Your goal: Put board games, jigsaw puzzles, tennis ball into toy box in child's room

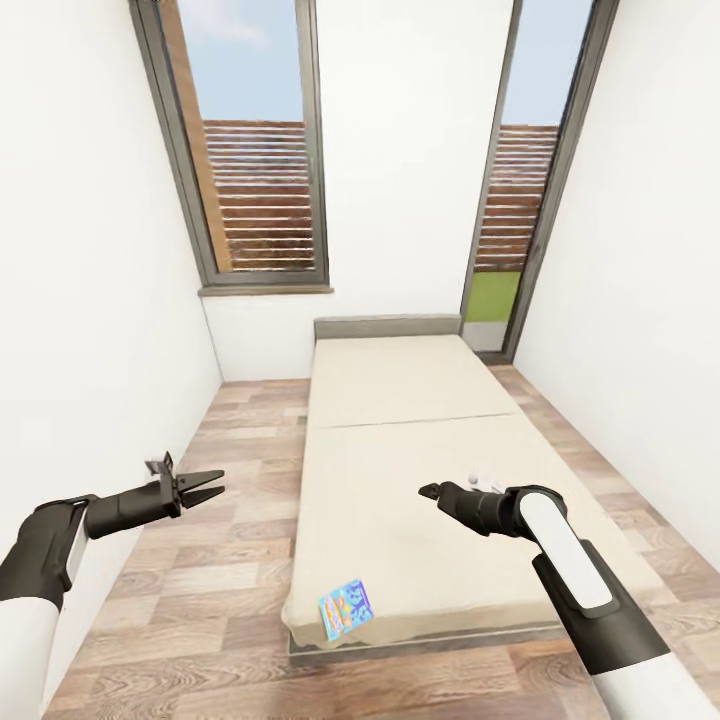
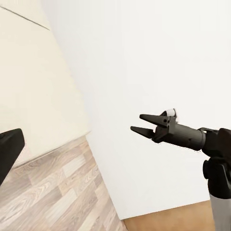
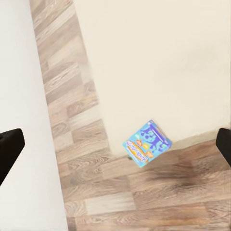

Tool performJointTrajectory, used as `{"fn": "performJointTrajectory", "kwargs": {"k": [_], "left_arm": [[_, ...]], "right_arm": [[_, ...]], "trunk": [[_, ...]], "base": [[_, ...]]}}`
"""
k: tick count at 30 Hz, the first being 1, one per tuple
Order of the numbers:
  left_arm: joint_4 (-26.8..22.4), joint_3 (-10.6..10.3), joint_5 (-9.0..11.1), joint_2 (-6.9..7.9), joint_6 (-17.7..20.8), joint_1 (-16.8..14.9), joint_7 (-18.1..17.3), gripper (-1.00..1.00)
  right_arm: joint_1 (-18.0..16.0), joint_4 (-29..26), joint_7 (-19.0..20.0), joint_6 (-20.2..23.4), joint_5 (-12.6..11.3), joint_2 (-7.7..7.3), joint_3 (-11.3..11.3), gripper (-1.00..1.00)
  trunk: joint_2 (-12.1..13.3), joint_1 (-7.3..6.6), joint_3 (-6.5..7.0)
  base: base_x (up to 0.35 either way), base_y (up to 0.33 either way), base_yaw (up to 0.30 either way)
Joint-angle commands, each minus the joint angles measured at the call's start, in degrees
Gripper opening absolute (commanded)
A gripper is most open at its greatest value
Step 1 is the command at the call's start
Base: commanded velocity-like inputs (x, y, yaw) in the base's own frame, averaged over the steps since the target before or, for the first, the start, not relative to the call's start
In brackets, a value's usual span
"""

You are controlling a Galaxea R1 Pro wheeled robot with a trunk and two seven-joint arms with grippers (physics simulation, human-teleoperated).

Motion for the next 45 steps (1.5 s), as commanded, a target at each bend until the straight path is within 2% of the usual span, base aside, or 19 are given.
{"fn": "performJointTrajectory", "kwargs": {"k": [1,45], "left_arm": [[0.0,0.1,-0.6,-0.07,0.6,-0.1,-0.5,1.00],[0.0,0.0,-0.7,-0.62,0.1,-0.1,-0.5,1.00]], "right_arm": [[-0.1,-0.1,-0.6,0.0,-0.6,-0.06,0.1,1.00],[-0.1,-0.3,-0.6,0.1,-0.6,-0.55,0.0,1.00]], "trunk": [[-0.1,0.04,-0.13],[-0.1,0.04,-0.13]], "base": [[0.000,0.000,0.282],[0.000,0.000,0.279]]}}
